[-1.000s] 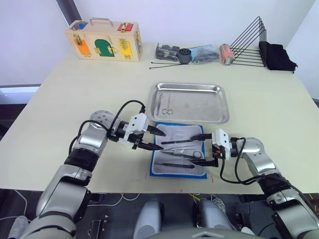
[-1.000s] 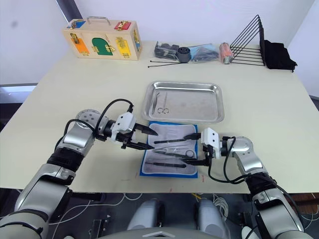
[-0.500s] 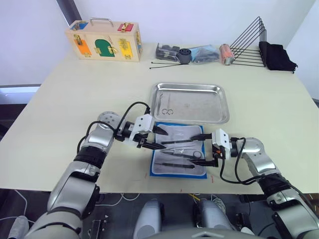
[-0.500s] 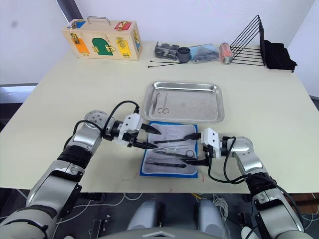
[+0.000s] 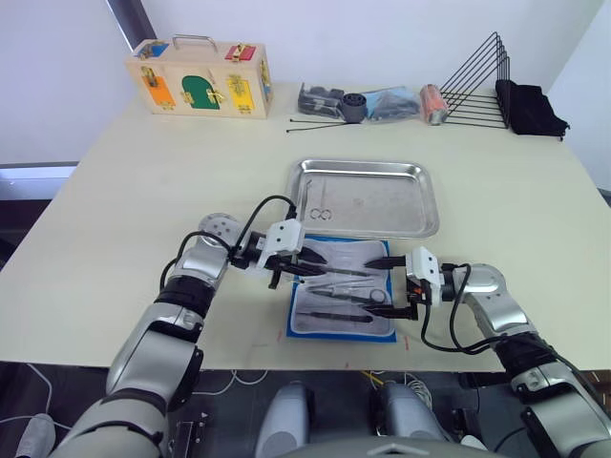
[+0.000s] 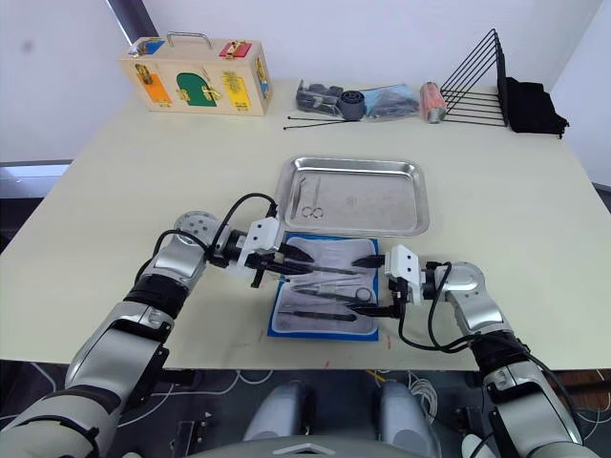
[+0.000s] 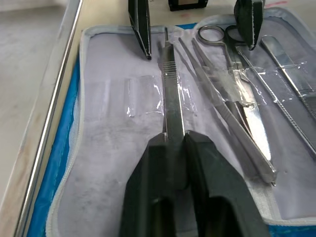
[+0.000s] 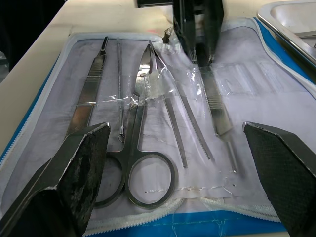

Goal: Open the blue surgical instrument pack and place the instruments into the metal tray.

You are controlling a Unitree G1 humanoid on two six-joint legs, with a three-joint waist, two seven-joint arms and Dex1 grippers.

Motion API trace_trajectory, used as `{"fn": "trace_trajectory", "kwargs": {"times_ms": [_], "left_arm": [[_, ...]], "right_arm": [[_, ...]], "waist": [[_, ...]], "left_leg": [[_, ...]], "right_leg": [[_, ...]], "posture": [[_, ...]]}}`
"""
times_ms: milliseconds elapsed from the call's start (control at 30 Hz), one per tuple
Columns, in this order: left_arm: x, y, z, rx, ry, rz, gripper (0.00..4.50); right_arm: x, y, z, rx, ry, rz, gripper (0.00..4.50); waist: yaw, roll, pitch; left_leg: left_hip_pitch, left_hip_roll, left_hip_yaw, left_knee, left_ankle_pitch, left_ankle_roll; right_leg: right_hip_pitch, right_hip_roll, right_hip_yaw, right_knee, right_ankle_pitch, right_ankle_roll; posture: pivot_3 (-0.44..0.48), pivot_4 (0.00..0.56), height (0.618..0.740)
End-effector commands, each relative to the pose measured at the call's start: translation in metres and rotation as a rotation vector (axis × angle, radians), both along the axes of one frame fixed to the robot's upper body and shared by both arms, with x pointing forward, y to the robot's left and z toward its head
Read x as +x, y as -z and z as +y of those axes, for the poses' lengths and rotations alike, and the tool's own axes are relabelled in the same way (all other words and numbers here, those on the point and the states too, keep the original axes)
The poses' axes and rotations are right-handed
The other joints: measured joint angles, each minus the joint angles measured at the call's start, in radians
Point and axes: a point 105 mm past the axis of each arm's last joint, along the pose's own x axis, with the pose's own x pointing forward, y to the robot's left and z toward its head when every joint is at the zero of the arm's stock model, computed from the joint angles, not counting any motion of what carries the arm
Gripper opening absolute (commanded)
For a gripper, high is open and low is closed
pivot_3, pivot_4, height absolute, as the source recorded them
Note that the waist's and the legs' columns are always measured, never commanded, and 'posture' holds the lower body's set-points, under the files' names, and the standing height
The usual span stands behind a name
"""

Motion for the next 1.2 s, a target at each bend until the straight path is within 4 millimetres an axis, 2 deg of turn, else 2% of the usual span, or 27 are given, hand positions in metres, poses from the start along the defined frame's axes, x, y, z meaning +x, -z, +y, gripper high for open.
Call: {"fn": "trace_trajectory", "kwargs": {"times_ms": [33,300,767,1000,1200], "left_arm": [[0.002,-0.002,0.005,0.011,-0.015,-0.002,0.01],[0.006,-0.018,0.003,0.022,-0.018,-0.036,0.01],[-0.004,-0.034,0.003,0.184,-0.016,-0.022,0.01],[-0.003,-0.044,0.001,0.242,-0.041,-0.033,0.01],[-0.005,-0.05,0.007,0.294,-0.05,-0.023,0.01]], "right_arm": [[-0.017,0.043,-0.014,-0.111,0.026,0.152,4.5],[-0.016,0.043,-0.012,-0.109,0.023,0.152,4.5],[-0.019,0.045,-0.01,-0.103,0.018,0.157,4.5],[-0.019,0.045,-0.007,-0.097,0.019,0.156,4.5],[-0.02,0.046,-0.006,-0.093,0.022,0.158,4.5]], "waist": [[0.0,0.0,0.0],[-0.001,0.0,0.0],[-0.004,0.0,0.0],[-0.005,0.0,0.0],[-0.006,0.0,0.0]], "left_leg": [[0.0,0.0,0.0,0.0,0.0,0.0],[0.0,0.0,0.0,0.0,0.0,0.0],[0.0,0.0,-0.001,0.0,0.0,0.0],[0.0,0.0,-0.001,0.0,0.0,0.0],[0.0,0.0,-0.001,0.0,0.0,0.0]], "right_leg": [[0.0,0.0,0.0,0.0,0.0,0.0],[0.0,0.0,0.0,0.0,0.0,0.0],[0.0,0.0,0.0,0.0,0.0,0.0],[0.0,0.0,0.0,0.0,0.0,0.0],[0.0,0.0,0.0,0.0,0.0,0.0]], "posture": [[0.0,0.15,0.74],[0.0,0.15,0.74],[0.0,0.15,0.74],[0.0,0.15,0.74],[0.0,0.15,0.74]]}}
